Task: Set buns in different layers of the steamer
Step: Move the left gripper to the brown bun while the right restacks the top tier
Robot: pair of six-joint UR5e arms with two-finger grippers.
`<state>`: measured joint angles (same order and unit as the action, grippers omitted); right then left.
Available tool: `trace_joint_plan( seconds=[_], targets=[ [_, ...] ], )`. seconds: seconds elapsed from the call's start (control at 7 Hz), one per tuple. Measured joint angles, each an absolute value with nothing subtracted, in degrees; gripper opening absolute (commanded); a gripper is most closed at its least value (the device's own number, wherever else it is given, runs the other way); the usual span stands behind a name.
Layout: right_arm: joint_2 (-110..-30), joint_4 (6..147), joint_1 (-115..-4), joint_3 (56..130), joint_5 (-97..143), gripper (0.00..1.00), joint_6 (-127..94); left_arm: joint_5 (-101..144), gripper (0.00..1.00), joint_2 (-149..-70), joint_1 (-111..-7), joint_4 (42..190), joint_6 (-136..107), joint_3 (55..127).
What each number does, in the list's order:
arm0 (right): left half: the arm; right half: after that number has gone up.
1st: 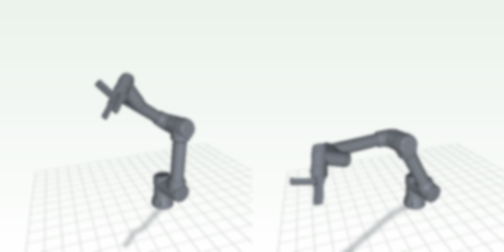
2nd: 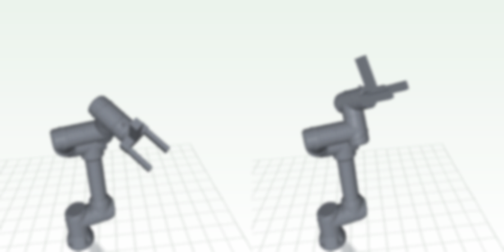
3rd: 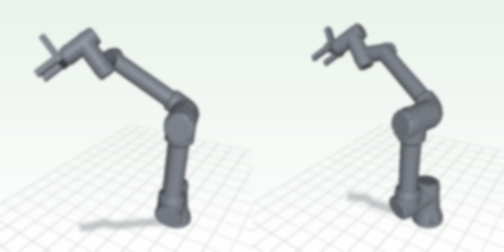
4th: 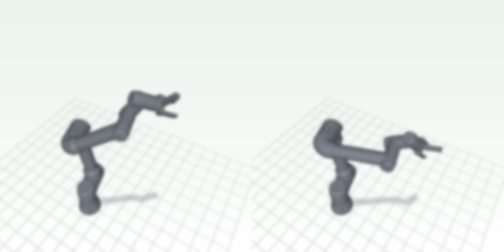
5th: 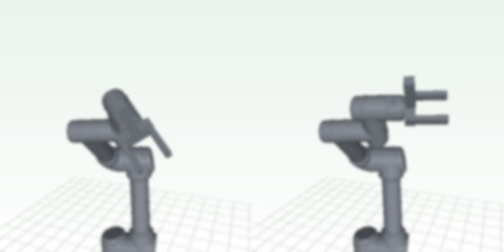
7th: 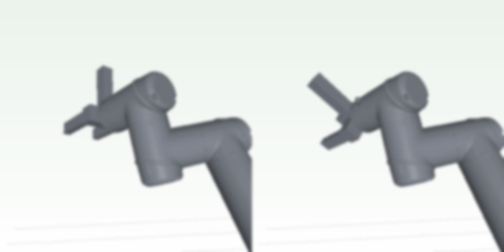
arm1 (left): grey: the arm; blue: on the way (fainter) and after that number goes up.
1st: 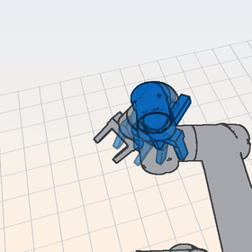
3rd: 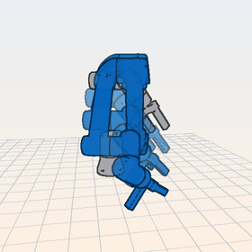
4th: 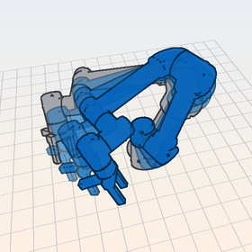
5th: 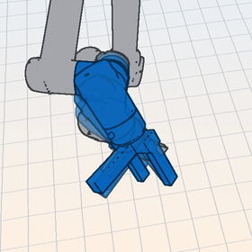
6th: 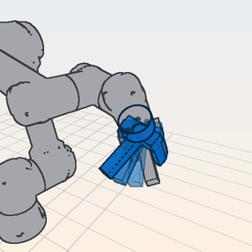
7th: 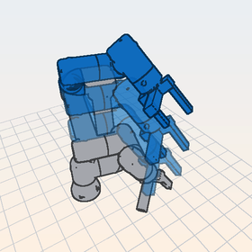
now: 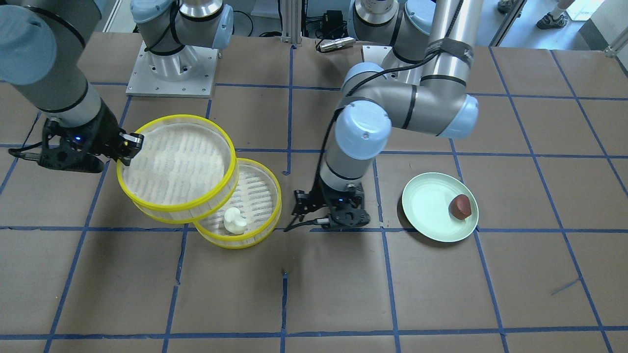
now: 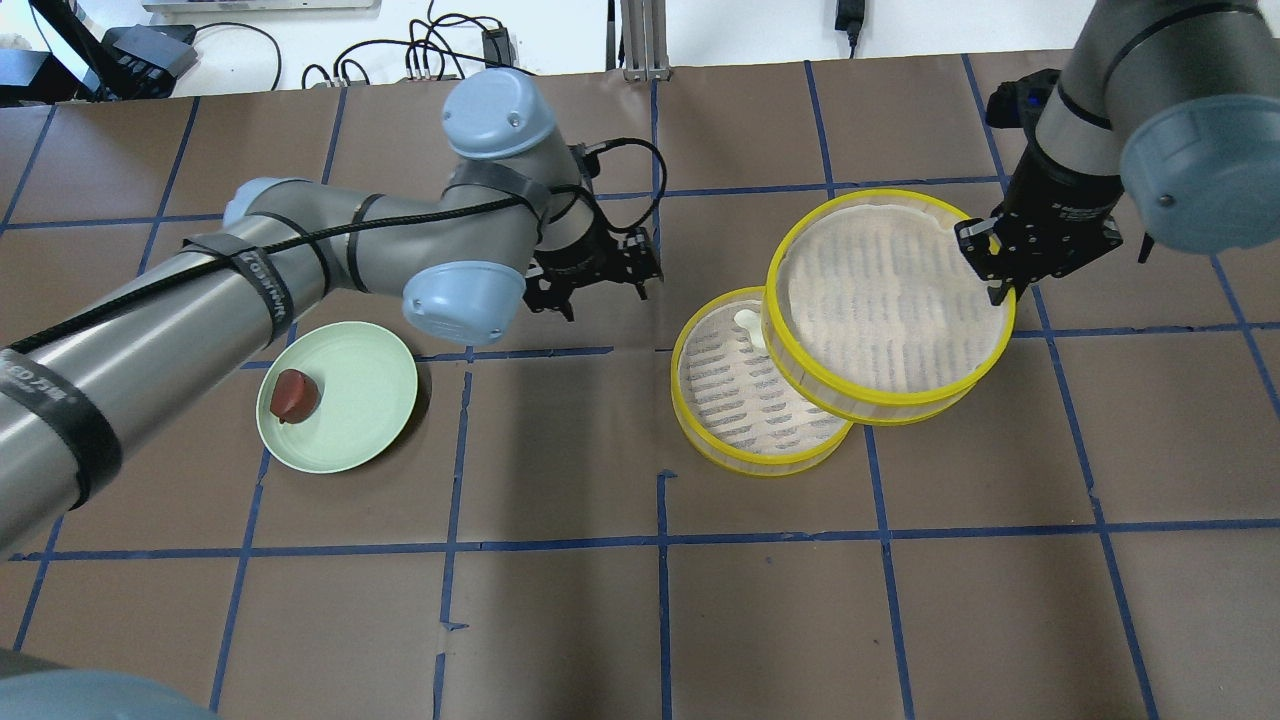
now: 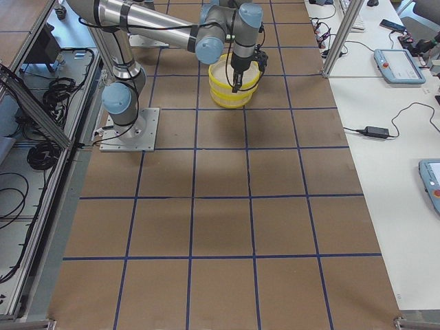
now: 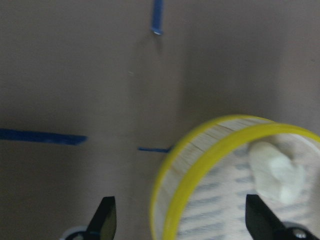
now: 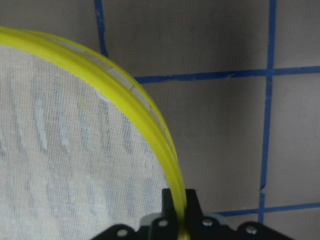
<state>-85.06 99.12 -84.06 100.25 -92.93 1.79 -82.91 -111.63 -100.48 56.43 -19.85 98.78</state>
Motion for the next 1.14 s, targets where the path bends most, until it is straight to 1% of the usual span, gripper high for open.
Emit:
trace_joint_plan(
  seconds=[0.29, 0.43, 0.57, 0.71, 0.86, 1.14],
  targets=[
    [-81.0, 103.6, -90.0, 102.2, -92.0, 0.13, -6.3, -90.2, 0.90, -109.8, -91.0, 57.8, -3.5, 103.0],
    [-80.0, 106.0, -91.4, 104.1, -91.8, 0.13, -7.6, -93.8, 0.88, -109.2, -86.4, 57.8, 4.3, 106.0],
    [-79.6, 107.8, -91.9, 105.5, -91.8, 0.14, -8.1, -97.1, 0.87, -108.7, -82.1, 57.8, 9.8, 108.8],
    [-79.4, 108.6, -92.1, 106.2, -91.7, 0.14, -8.3, -100.0, 0.85, -108.5, -79.5, 57.7, 12.7, 110.5],
    [-79.2, 108.8, -92.2, 106.5, -91.7, 0.14, -8.3, -101.9, 0.80, -108.6, -77.7, 57.6, 14.5, 111.2],
    [-78.8, 109.0, -92.3, 106.6, -91.7, 0.14, -8.3, -102.7, 0.43, -109.4, -76.0, 57.5, 16.0, 111.8]
  ],
)
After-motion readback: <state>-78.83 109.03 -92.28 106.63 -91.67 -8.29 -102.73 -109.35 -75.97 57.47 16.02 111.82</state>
